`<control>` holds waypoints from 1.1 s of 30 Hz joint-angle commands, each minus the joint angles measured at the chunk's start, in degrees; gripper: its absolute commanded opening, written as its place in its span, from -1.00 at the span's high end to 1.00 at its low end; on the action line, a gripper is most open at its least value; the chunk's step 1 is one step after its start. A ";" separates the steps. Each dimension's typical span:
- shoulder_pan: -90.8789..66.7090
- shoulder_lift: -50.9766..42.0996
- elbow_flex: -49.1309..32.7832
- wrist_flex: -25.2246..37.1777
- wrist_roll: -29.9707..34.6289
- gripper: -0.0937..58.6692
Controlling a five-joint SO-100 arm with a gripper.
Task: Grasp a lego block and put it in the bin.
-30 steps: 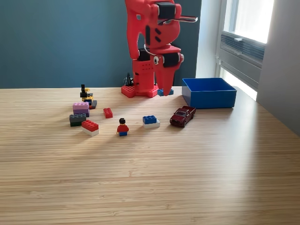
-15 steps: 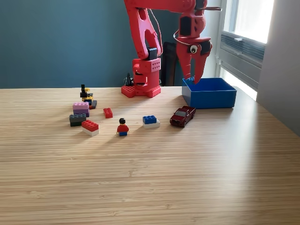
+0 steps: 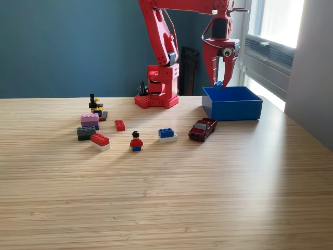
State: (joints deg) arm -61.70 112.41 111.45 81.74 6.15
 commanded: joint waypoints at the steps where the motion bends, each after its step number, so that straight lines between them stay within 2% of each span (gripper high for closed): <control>1: -0.62 3.16 0.35 -0.53 1.32 0.19; 3: -0.62 3.16 0.62 -0.70 1.93 0.05; 7: -0.44 3.16 0.53 -0.79 1.93 0.05; 12: 3.43 3.16 -0.09 -3.78 4.04 0.27; 19: 15.91 3.16 0.53 -9.58 5.98 0.70; 28: 27.33 3.16 0.00 -11.34 3.60 0.69; 33: 32.08 3.16 2.37 -13.18 1.41 0.69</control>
State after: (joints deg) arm -32.52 112.41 113.99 69.87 8.70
